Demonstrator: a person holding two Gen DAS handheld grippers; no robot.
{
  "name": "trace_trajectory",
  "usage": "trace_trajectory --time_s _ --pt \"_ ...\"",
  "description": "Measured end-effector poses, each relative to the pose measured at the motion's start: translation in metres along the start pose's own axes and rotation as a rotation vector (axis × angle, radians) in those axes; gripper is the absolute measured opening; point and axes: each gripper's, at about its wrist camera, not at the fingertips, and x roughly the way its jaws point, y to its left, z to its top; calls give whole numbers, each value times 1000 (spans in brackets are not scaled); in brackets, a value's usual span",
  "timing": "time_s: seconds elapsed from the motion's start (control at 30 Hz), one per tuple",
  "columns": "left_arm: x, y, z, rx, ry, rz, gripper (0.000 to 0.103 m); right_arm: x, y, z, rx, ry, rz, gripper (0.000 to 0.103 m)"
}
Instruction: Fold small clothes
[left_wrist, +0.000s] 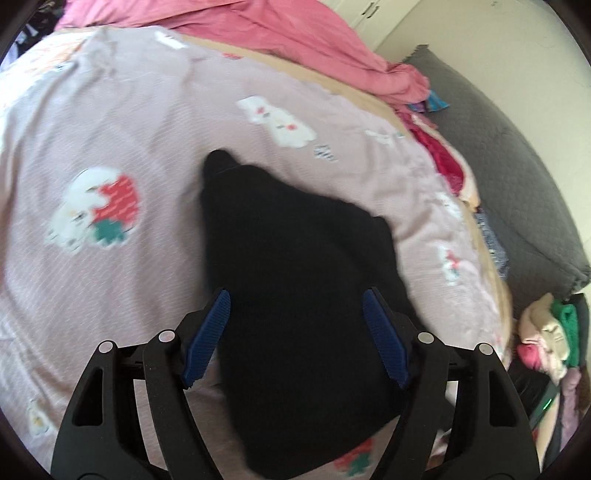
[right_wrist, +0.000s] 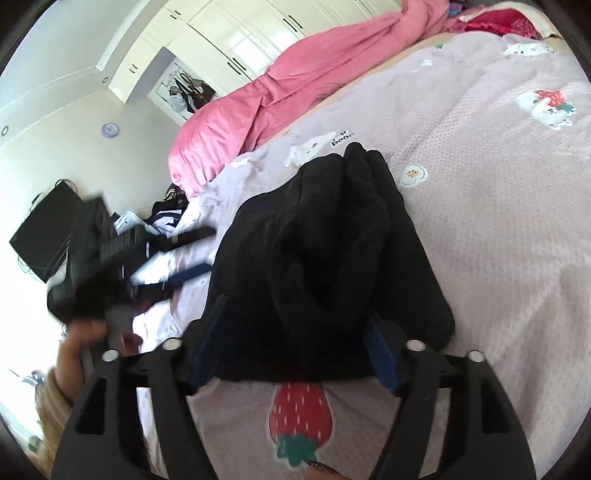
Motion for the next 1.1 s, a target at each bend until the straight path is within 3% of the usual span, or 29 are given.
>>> trace_trajectory --time_s 0.23,0.43,0.47,0.53,0.73,1.0,1.1 --pt "2 7 -18 34 31 33 67 33 -19 38 116 106 63 74" --pt "7 -2 -22 79 41 65 71 41 -13 48 47 154 51 71" --pt "8 -2 -22 81 42 66 71 42 -11 48 27 154 44 69" --pt "8 -1 -23 71 47 60 71 44 -8 47 -21 149 -6 48" --pt "10 -3 -24 68 56 60 71 46 -2 44 -99 102 -65 27" --pt "6 -10 -29 87 77 43 74 21 12 52 -258 16 -124 24" --pt "10 -13 -32 101 91 50 74 28 6 52 -257 39 -140 24"
